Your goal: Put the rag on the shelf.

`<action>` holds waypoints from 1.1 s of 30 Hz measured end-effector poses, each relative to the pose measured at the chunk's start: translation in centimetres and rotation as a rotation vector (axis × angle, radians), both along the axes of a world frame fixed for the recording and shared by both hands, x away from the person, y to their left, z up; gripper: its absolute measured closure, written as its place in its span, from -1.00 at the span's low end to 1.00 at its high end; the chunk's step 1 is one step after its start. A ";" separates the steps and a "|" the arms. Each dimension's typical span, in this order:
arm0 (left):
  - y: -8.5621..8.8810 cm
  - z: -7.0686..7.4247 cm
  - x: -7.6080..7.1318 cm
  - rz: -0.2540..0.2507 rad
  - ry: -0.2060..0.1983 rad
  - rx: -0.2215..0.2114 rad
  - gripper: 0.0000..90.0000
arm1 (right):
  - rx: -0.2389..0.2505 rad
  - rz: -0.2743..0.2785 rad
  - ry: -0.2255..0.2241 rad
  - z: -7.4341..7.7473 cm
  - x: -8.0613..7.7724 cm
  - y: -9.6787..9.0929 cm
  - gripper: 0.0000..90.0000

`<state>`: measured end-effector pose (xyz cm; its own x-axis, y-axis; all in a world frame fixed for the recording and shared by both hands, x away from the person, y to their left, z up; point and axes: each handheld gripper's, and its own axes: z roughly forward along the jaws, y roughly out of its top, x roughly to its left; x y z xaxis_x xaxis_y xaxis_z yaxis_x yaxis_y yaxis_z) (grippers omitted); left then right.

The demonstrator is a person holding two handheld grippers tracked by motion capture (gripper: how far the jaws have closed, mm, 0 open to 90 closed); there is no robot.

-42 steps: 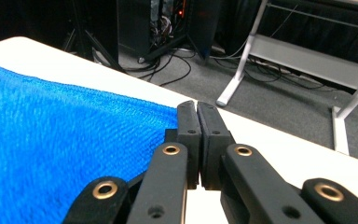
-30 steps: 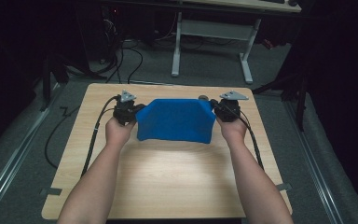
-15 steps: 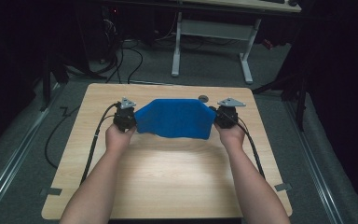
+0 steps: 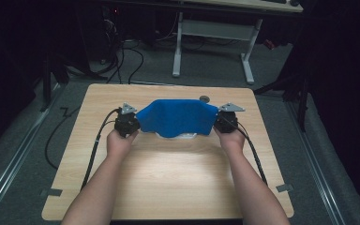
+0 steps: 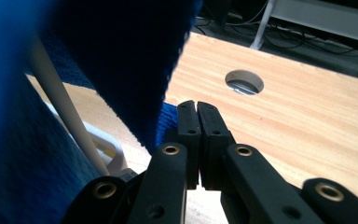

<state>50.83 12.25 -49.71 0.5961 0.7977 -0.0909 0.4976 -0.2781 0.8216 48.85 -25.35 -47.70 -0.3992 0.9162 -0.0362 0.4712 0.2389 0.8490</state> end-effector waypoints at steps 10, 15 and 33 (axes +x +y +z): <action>0.3 0.6 -0.2 0.019 -0.016 -0.012 0.67 | 0.008 -0.008 0.004 -0.1 -0.3 -0.3 0.76; 1.2 1.6 -0.4 0.052 -0.042 -0.021 0.55 | 0.017 -0.029 -0.014 0.8 -0.5 -1.0 0.66; 5.1 4.0 -1.0 0.131 -0.079 -0.014 0.53 | 0.009 -0.099 -0.052 3.4 -1.6 -4.1 0.50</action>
